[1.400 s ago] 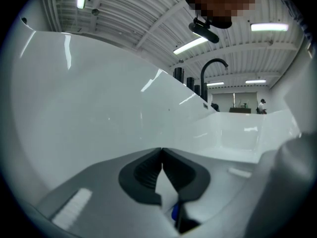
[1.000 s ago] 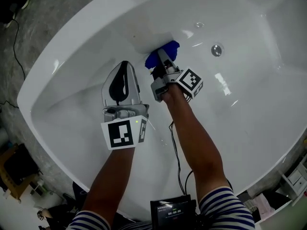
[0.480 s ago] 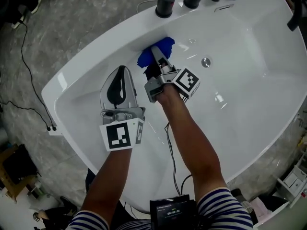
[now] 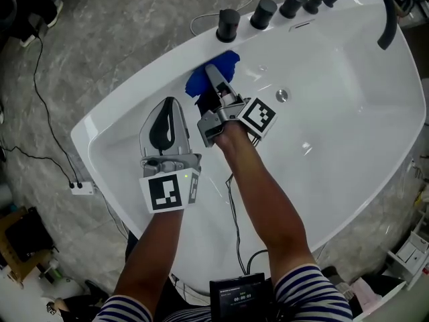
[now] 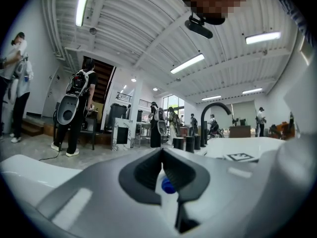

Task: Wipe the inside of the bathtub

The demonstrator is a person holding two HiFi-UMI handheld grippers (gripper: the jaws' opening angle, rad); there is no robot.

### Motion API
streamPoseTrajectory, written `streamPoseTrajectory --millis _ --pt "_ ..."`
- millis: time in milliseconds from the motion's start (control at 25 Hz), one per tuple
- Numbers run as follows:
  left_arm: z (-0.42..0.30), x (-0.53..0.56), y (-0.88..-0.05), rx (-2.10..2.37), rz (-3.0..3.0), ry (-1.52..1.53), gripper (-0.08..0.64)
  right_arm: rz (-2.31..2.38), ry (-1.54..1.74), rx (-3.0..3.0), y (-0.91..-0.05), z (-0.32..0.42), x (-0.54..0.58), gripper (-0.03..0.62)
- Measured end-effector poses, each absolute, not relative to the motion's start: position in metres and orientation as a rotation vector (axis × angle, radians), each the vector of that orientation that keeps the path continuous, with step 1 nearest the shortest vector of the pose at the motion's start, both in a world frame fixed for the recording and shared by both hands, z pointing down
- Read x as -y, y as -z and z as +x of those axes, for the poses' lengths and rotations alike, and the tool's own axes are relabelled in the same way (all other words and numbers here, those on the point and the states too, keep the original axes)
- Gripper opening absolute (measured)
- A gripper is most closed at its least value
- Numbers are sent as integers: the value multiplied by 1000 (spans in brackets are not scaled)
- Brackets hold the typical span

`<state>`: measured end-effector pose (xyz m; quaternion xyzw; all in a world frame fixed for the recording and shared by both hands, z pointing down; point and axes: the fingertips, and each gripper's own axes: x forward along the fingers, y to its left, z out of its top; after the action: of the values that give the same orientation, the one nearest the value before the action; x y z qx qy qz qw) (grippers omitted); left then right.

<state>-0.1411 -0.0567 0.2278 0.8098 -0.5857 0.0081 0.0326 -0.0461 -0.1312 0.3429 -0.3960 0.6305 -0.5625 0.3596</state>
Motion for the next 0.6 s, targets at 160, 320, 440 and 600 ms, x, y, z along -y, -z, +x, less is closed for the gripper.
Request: streamPoseTrajectory --millis 160,320,440,600 --pt "-141 56 -228 1802 2494 -24 2 -1019 1439 -1643 -344 -44 131 43" --pt "-142 53 -231 1802 2481 -32 2 -1021 1445 -1659 -343 -41 125 43" --pt "-140 53 -233 1800 2475 -36 2 -1042 1451 -1660 -345 -30 116 44" --pt "-135 56 -246 1801 2460 -29 2 -1094 1461 -1656 -366 -10 105 44"
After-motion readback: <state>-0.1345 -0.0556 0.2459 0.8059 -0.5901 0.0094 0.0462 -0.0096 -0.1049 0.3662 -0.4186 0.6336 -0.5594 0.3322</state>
